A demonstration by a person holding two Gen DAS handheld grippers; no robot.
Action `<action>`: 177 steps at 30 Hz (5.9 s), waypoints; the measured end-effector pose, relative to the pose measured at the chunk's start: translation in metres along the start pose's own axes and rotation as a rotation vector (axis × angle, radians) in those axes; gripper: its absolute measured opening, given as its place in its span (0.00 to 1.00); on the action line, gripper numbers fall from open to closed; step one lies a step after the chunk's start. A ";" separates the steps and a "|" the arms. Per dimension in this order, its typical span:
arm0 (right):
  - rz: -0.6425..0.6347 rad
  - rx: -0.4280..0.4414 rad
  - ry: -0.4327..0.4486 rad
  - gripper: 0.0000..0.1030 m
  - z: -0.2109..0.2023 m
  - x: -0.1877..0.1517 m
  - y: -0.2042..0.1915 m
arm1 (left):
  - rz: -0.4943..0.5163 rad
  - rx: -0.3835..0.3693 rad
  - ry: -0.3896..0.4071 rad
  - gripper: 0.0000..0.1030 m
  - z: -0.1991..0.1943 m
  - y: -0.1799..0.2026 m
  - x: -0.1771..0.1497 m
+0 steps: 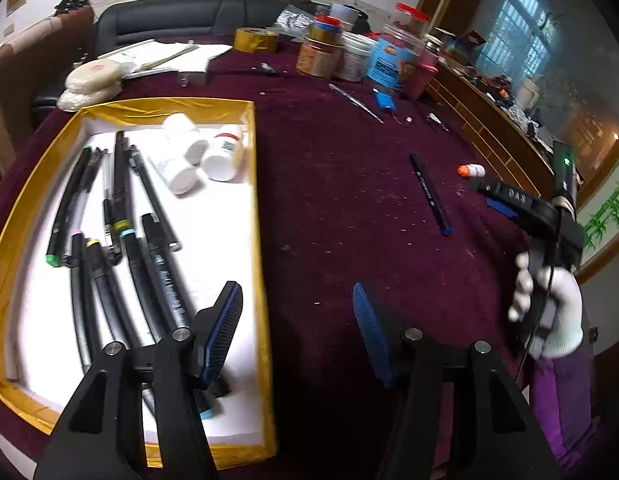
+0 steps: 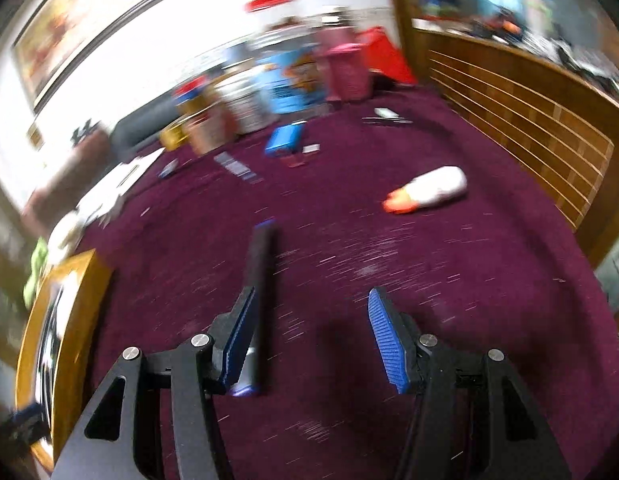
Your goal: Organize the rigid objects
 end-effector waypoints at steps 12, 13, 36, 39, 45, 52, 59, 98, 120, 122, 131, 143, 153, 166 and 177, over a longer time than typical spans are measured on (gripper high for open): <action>0.450 0.113 -0.128 0.50 0.061 0.048 0.093 | 0.074 -0.092 -0.086 0.54 0.039 0.058 0.005; 0.473 0.118 -0.138 0.50 0.067 0.052 0.095 | 0.081 -0.096 -0.094 0.54 0.042 0.063 0.005; 0.202 0.029 -0.055 0.24 0.097 0.073 0.072 | 0.238 -0.088 -0.185 0.54 0.179 0.148 0.059; 0.206 0.033 -0.059 0.24 0.098 0.073 0.072 | 0.238 -0.086 -0.210 0.54 0.199 0.150 0.061; 0.208 0.036 -0.063 0.24 0.098 0.073 0.072 | 0.431 -0.010 -0.153 0.11 0.217 0.160 0.073; 0.224 0.087 -0.066 0.24 0.097 0.072 0.070 | 0.378 -0.037 -0.148 0.11 0.204 0.146 0.077; 0.219 0.189 -0.070 0.23 0.094 0.067 0.053 | 0.212 -0.183 -0.075 0.11 0.141 0.121 0.076; -0.422 0.542 -0.198 0.24 -0.060 -0.110 -0.286 | -0.291 0.133 0.181 0.25 -0.056 -0.169 -0.028; -0.452 0.302 0.144 0.42 -0.098 -0.103 -0.280 | -0.194 0.291 0.456 0.95 -0.133 -0.151 -0.013; -0.427 0.268 0.260 0.77 -0.115 -0.097 -0.268 | -0.131 0.393 0.574 1.00 -0.163 -0.136 -0.008; -0.485 0.182 0.354 0.89 -0.127 -0.105 -0.256 | -0.164 0.188 0.643 1.00 -0.167 -0.108 0.037; -0.538 0.197 0.330 0.89 -0.128 -0.132 -0.252 | -0.078 0.446 0.481 1.00 -0.130 -0.078 0.020; -0.568 0.187 0.312 0.89 -0.126 -0.142 -0.256 | -0.098 0.486 0.413 1.00 -0.116 -0.082 0.011; -0.614 0.178 0.295 0.89 -0.123 -0.154 -0.265 | -0.129 0.471 0.332 1.00 -0.098 -0.096 0.000; -0.613 0.177 0.275 0.89 -0.119 -0.156 -0.264 | -0.144 0.457 0.303 1.00 -0.093 -0.101 -0.004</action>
Point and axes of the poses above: each gripper's, at about its wrist camera, not at the fingertips, and z roughly the way its jaws point, y to its right, x to its top, the point moved 7 cm from there along z, roughly the way its jaws point, and after that the axes turned 12 degrees about -x, right-handed, at the moved point
